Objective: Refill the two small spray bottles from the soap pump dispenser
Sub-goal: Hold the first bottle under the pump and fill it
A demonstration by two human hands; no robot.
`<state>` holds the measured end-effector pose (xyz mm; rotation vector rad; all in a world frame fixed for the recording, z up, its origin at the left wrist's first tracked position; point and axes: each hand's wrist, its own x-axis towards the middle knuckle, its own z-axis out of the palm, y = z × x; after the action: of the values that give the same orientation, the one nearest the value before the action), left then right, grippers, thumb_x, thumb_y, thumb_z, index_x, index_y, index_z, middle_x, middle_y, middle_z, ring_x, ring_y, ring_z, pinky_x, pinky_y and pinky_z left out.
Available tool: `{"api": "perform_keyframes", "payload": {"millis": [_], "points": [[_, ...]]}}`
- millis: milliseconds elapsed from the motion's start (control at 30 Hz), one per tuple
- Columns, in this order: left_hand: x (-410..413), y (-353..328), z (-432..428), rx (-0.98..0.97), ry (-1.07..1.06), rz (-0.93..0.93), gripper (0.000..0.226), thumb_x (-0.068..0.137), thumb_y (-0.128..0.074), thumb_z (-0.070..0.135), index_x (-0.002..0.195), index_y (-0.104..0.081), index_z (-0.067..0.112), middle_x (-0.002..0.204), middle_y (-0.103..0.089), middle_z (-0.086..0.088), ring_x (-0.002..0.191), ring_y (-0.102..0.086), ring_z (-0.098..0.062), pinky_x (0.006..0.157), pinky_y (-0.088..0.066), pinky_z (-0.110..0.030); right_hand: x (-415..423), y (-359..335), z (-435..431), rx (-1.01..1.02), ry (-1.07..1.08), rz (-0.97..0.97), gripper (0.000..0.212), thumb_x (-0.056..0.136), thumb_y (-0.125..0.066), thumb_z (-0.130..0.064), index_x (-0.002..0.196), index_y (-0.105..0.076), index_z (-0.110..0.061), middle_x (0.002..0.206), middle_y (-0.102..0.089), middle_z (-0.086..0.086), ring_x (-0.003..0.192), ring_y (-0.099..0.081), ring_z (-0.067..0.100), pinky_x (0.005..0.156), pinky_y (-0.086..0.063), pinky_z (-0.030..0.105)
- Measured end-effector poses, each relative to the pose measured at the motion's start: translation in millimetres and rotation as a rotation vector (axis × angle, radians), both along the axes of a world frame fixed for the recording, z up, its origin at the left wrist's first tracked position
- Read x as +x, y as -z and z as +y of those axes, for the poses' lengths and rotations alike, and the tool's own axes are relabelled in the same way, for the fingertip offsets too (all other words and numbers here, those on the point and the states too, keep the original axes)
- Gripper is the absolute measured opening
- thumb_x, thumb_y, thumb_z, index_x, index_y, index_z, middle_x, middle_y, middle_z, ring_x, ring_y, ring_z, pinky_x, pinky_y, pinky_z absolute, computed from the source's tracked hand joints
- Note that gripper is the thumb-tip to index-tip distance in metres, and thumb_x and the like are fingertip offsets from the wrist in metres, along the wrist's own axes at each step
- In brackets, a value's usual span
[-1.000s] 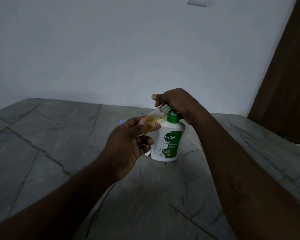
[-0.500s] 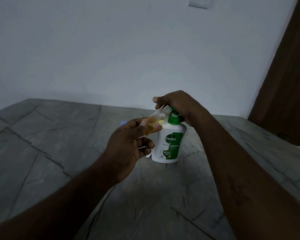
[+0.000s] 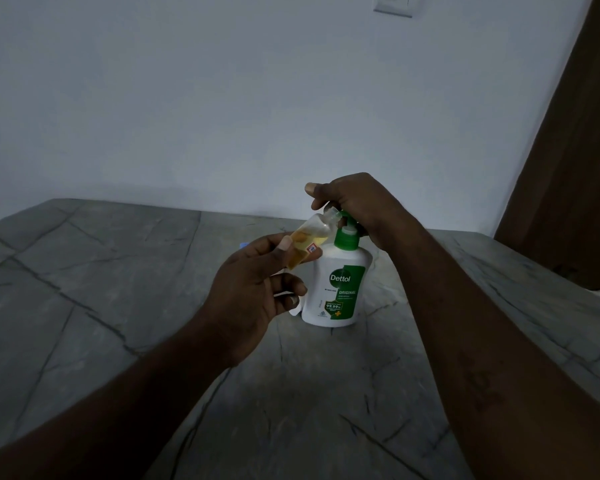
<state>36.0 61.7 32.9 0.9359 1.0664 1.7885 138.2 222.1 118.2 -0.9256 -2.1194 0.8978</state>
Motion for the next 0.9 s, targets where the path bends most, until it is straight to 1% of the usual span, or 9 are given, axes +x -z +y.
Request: {"api": "perform_keyframes", "payload": {"millis": [33, 167, 267, 400, 500, 567, 633, 767, 900], "points": [[0.2, -0.1, -0.3, 0.001, 0.001, 0.001, 0.047, 0.086, -0.058, 0.031, 0.127, -0.063, 0.008, 0.13, -0.065, -0.019, 0.064, -0.058, -0.018, 0.061, -0.049, -0.032, -0.4, 0.4, 0.4, -0.005, 0.002, 0.0, 0.033, 0.092, -0.069, -0.048, 0.088, -0.078, -0.016, 0.093, -0.069, 0.0, 0.072, -0.059, 0.016, 0.071, -0.049, 0.033], [0.7, 0.6, 0.8, 0.003, 0.012, 0.005, 0.037, 0.097, -0.053, 0.024, 0.128, -0.062, 0.007, 0.129, -0.065, -0.019, 0.062, -0.059, -0.017, 0.062, -0.048, -0.033, -1.3, 1.4, 2.8, -0.015, -0.001, 0.001, 0.032, 0.091, -0.071, -0.048, 0.086, -0.078, -0.017, 0.095, -0.07, 0.002, 0.077, -0.062, 0.02, 0.072, -0.05, 0.034], [0.3, 0.5, 0.3, 0.014, 0.023, 0.0, 0.044, 0.088, -0.057, 0.027, 0.127, -0.062, 0.007, 0.125, -0.067, -0.019, 0.063, -0.059, -0.017, 0.062, -0.049, -0.031, -0.9, 1.8, 3.5, -0.035, -0.014, 0.002, 0.031, 0.089, -0.072, -0.048, 0.084, -0.078, -0.018, 0.095, -0.07, 0.002, 0.079, -0.062, 0.021, 0.074, -0.05, 0.036], [-0.5, 0.4, 0.6, 0.024, 0.035, -0.008, 0.04, 0.096, -0.053, 0.022, 0.13, -0.06, 0.004, 0.129, -0.065, -0.022, 0.064, -0.058, -0.016, 0.06, -0.05, -0.028, -0.4, 1.3, 2.4, -0.088, -0.036, -0.011, 0.03, 0.086, -0.074, -0.048, 0.078, -0.079, -0.019, 0.097, -0.072, 0.003, 0.082, -0.063, 0.023, 0.078, -0.051, 0.038], [-1.1, 0.1, 0.1, 0.032, 0.04, -0.013, 0.05, 0.087, -0.058, 0.028, 0.13, -0.06, 0.002, 0.127, -0.065, -0.023, 0.064, -0.058, -0.015, 0.059, -0.05, -0.027, -1.4, 2.6, 1.3, -0.147, -0.05, -0.019, 0.025, 0.086, -0.076, -0.041, 0.073, -0.079, -0.019, 0.092, -0.074, 0.0, 0.081, -0.063, 0.022, 0.078, -0.05, 0.037], [-0.6, 0.2, -0.5, 0.032, 0.038, -0.017, 0.049, 0.084, -0.059, 0.029, 0.126, -0.062, 0.003, 0.12, -0.069, -0.02, 0.063, -0.058, -0.015, 0.06, -0.049, -0.028, -2.0, 4.6, 1.0, -0.181, -0.054, -0.021, 0.021, 0.085, -0.076, -0.035, 0.075, -0.079, -0.017, 0.091, -0.076, -0.003, 0.083, -0.064, 0.022, 0.078, -0.05, 0.037], [-0.4, 1.0, -0.4, 0.025, 0.03, -0.023, 0.042, 0.086, -0.059, 0.027, 0.122, -0.063, 0.005, 0.114, -0.072, -0.016, 0.062, -0.058, -0.015, 0.062, -0.049, -0.03, -2.1, 5.7, 1.3, -0.187, -0.053, -0.021, 0.023, 0.083, -0.078, -0.038, 0.076, -0.08, -0.016, 0.1, -0.077, 0.002, 0.083, -0.065, 0.023, 0.079, -0.051, 0.038], [-1.6, 2.7, 1.7, 0.008, 0.015, -0.013, 0.034, 0.1, -0.052, 0.021, 0.127, -0.061, 0.004, 0.121, -0.07, -0.018, 0.064, -0.058, -0.016, 0.062, -0.05, -0.029, -2.4, 5.6, 2.1, -0.147, -0.043, -0.021, 0.031, 0.084, -0.077, -0.044, 0.083, -0.08, -0.013, 0.096, -0.075, 0.005, 0.08, -0.063, 0.022, 0.077, -0.051, 0.037], [-2.1, 2.1, 1.7, 0.021, 0.02, -0.003, 0.036, 0.099, -0.052, 0.022, 0.128, -0.061, 0.004, 0.122, -0.07, -0.018, 0.064, -0.058, -0.016, 0.06, -0.05, -0.028, -2.7, 3.4, 3.4, -0.102, -0.033, -0.015, 0.033, 0.084, -0.077, -0.047, 0.084, -0.08, -0.015, 0.088, -0.071, 0.0, 0.078, -0.062, 0.021, 0.074, -0.049, 0.035]]}}
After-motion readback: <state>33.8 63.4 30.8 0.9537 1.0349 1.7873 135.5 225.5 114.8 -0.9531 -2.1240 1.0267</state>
